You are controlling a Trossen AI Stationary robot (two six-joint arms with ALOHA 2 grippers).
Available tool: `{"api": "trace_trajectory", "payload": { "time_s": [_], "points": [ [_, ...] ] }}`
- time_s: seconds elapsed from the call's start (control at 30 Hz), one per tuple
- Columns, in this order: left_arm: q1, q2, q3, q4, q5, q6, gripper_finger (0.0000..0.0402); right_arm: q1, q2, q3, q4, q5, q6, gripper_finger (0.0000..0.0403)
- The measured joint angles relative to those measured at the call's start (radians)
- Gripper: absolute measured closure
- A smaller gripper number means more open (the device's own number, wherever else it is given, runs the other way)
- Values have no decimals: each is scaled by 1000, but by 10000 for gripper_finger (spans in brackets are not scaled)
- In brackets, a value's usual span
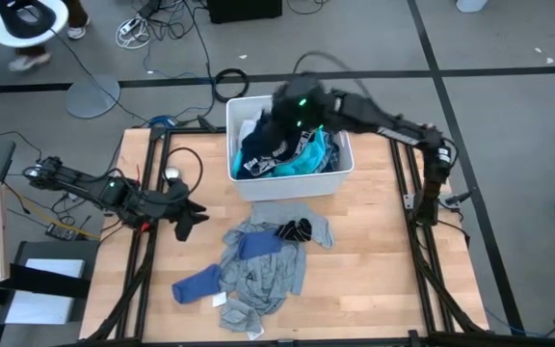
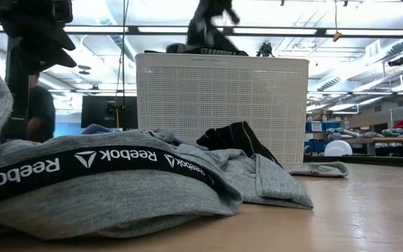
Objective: Sort clothes
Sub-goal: Put the black boxers into the bin
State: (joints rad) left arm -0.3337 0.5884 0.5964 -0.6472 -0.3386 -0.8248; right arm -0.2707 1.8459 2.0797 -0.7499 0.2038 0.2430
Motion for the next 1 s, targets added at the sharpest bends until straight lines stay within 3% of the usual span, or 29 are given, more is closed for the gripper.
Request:
{"api": "trace_trajectory", "payload": {
  "time_s": [0.2, 0.5, 0.63, 0.83, 1.0],
  "points": [
    [0, 0, 0, 5, -13, -40, 230, -6, 98, -134, -21, -26, 131, 331],
    [0, 0, 0, 8, -13, -100, 230, -66, 280, -219, -34, -99, 261, 177],
    [0, 0, 0, 9, -13, -123, 230, -91, 319, -217, -28, -190, 252, 122],
    [0, 0, 0, 15, -12, -123, 230, -123, 263, -223, -45, -310, 253, 91],
    [0, 0, 0, 16, -11, -112, 230, -133, 88, -223, -47, -295, 253, 96]
  ]
}}
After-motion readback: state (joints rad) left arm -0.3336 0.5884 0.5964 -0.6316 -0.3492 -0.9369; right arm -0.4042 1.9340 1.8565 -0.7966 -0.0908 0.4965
